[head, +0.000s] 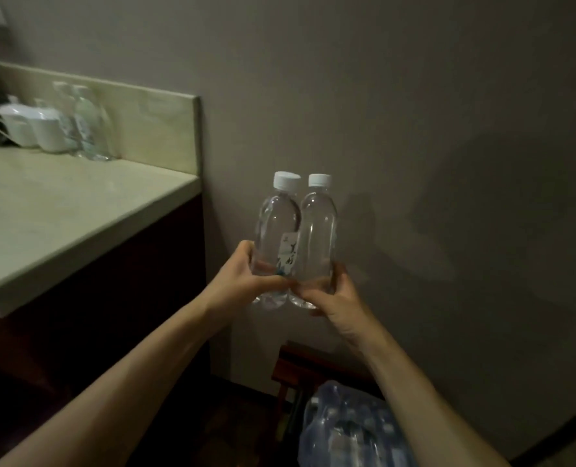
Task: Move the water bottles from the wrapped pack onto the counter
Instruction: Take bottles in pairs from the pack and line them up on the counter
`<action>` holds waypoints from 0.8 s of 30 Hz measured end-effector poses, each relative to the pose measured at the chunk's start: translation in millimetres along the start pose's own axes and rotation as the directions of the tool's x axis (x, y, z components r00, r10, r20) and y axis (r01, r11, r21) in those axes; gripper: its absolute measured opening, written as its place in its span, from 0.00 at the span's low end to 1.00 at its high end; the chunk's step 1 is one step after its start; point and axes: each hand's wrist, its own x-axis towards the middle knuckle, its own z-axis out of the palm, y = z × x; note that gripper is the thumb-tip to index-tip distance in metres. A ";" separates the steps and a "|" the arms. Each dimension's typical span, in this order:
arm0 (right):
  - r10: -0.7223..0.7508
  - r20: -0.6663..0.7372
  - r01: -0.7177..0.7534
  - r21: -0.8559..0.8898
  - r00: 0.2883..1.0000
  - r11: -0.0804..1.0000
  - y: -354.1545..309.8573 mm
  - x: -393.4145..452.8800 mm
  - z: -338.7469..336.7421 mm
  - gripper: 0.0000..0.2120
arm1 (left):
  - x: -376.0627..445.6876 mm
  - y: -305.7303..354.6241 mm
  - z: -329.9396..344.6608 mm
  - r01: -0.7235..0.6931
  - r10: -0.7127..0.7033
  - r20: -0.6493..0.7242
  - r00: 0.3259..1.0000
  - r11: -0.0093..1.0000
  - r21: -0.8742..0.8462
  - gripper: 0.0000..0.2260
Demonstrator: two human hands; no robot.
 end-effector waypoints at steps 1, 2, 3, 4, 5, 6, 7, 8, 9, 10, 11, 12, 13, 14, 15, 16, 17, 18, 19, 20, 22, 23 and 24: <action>-0.014 0.006 0.014 -0.008 1.000 1.000 -5.1 2.1 7.0 0.29 | -1.4 3.0 -7.7 -0.020 0.021 -0.039 0.999 0.999 0.026 0.26; -0.024 0.007 0.024 -0.004 1.000 1.000 -8.8 4.6 14.0 0.28 | -3.2 4.8 -15.0 -0.038 0.041 -0.074 0.996 0.998 0.044 0.23; -0.034 0.001 0.034 0.007 0.999 0.999 -11.9 7.1 21.8 0.28 | -5.1 5.8 -22.1 -0.051 0.056 -0.096 0.994 0.997 0.052 0.21; -0.043 -0.007 0.043 0.013 0.999 0.999 -14.1 9.9 30.5 0.28 | -6.5 6.0 -29.7 -0.059 0.064 -0.105 0.992 0.997 0.048 0.20; -0.051 -0.015 0.051 0.010 0.999 0.999 -16.8 12.5 40.6 0.29 | -8.4 6.4 -38.3 -0.064 0.068 -0.105 0.992 0.997 0.036 0.20; -0.054 -0.014 0.054 -0.002 0.998 0.999 -19.9 14.5 51.0 0.30 | -9.2 6.6 -48.2 -0.068 0.070 -0.098 0.993 0.997 0.022 0.19; -0.051 -0.008 0.051 -0.011 0.999 0.999 -23.7 17.0 62.0 0.30 | -10.6 7.7 -59.1 -0.074 0.075 -0.084 0.994 0.997 0.013 0.19; -0.046 0.004 0.046 -0.019 0.999 0.999 -27.1 20.5 72.6 0.29 | -12.2 9.1 -71.6 -0.082 0.083 -0.069 0.994 0.997 0.012 0.18; -0.039 0.016 0.040 -0.021 0.999 0.999 -30.7 24.4 83.5 0.25 | -14.2 10.6 -84.9 -0.090 0.090 -0.054 0.994 0.996 0.014 0.18; -0.028 0.024 0.028 -0.016 0.999 0.999 -34.2 28.7 94.1 0.23 | -16.1 11.7 -98.8 -0.096 0.097 -0.044 0.994 0.995 0.022 0.17; -0.012 0.031 0.012 -0.008 0.999 1.000 -37.9 32.5 106.2 0.22 | -18.2 12.6 -113.5 -0.101 0.103 -0.042 0.994 0.994 0.031 0.17; -0.001 0.035 0.002 -0.007 0.999 1.000 -41.2 36.1 119.2 0.22 | -20.8 13.4 -129.1 -0.112 0.114 -0.045 0.992 0.993 0.040 0.17; -0.007 0.039 0.008 -0.013 0.999 1.000 -44.7 39.4 133.5 0.22 | -23.3 14.3 -144.9 -0.127 0.130 -0.058 0.990 0.991 0.046 0.18; -0.024 0.043 0.025 -0.022 0.999 0.999 -47.5 42.6 148.2 0.22 | -25.7 14.7 -160.3 -0.144 0.147 -0.076 0.986 0.988 0.048 0.19; -0.034 0.047 0.036 -0.033 0.998 0.999 -50.4 44.7 162.8 0.22 | -27.8 14.4 -175.2 -0.159 0.163 -0.095 0.982 0.986 0.049 0.20; -0.031 0.049 0.034 -0.049 0.998 0.998 -53.0 46.8 177.7 0.21 | -29.7 13.3 -190.2 -0.171 0.176 -0.110 0.978 0.984 0.052 0.21; -0.025 0.046 0.028 -0.059 0.999 0.998 -55.0 49.4 192.0 0.20 | -32.0 11.9 -204.5 -0.175 0.181 -0.119 0.976 0.983 0.059 0.22; -0.022 0.041 0.024 -0.065 0.999 0.998 -56.4 52.1 205.7 0.19 | -34.5 10.1 -218.2 -0.174 0.181 -0.128 0.975 0.983 0.066 0.22; -0.020 0.032 0.023 -0.074 0.999 0.997 -58.3 55.0 219.0 0.18 | -36.8 8.3 -230.8 -0.171 0.179 -0.140 0.974 0.983 0.068 0.22; -0.018 0.020 0.020 -0.091 1.000 0.996 -60.0 58.3 231.3 0.18 | -38.8 6.3 -242.4 -0.169 0.178 -0.155 0.972 0.983 0.068 0.23; -0.018 -0.014 0.016 -0.111 1.000 0.994 -62.6 65.7 255.6 0.18 | -43.5 1.9 -264.5 -0.156 0.167 -0.188 0.968 0.985 0.074 0.24; -0.025 -0.030 0.021 -0.113 0.999 0.993 -64.2 69.8 268.0 0.17 | -45.9 -0.1 -275.7 -0.151 0.164 -0.211 0.964 0.985 0.078 0.23; -0.037 -0.044 0.032 -0.118 0.998 0.993 -65.5 73.7 278.3 0.17 | -47.9 -1.5 -285.4 -0.150 0.166 -0.232 0.958 0.985 0.083 0.23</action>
